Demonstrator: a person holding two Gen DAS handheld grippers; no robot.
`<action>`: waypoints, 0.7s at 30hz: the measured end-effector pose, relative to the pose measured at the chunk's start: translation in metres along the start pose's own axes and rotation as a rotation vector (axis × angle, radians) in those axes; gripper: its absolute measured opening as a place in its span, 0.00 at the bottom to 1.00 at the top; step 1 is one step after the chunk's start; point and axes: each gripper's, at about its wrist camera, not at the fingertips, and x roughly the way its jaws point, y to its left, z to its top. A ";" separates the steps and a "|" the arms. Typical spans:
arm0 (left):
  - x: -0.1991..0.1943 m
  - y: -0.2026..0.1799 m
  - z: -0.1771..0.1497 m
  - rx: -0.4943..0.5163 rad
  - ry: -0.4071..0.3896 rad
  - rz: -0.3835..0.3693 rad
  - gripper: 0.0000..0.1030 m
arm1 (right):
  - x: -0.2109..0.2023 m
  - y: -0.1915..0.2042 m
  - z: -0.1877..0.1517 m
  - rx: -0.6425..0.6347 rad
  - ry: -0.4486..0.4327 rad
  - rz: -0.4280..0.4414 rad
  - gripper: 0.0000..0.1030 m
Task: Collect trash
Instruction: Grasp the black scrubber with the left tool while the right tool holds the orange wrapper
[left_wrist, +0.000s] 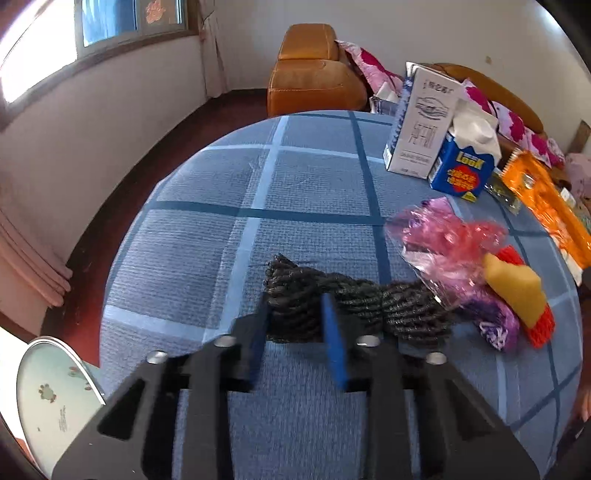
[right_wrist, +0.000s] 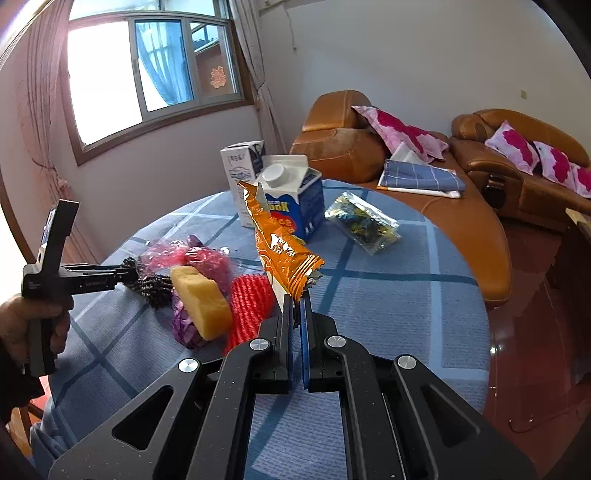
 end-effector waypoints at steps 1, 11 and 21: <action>-0.003 0.000 -0.001 0.006 0.001 0.000 0.10 | 0.001 0.002 0.000 -0.006 0.001 0.001 0.04; -0.058 0.021 -0.019 -0.032 -0.084 0.051 0.09 | -0.010 0.035 0.013 -0.059 -0.040 0.049 0.04; -0.097 0.052 -0.042 -0.056 -0.132 0.184 0.09 | -0.004 0.093 0.021 -0.155 -0.059 0.149 0.04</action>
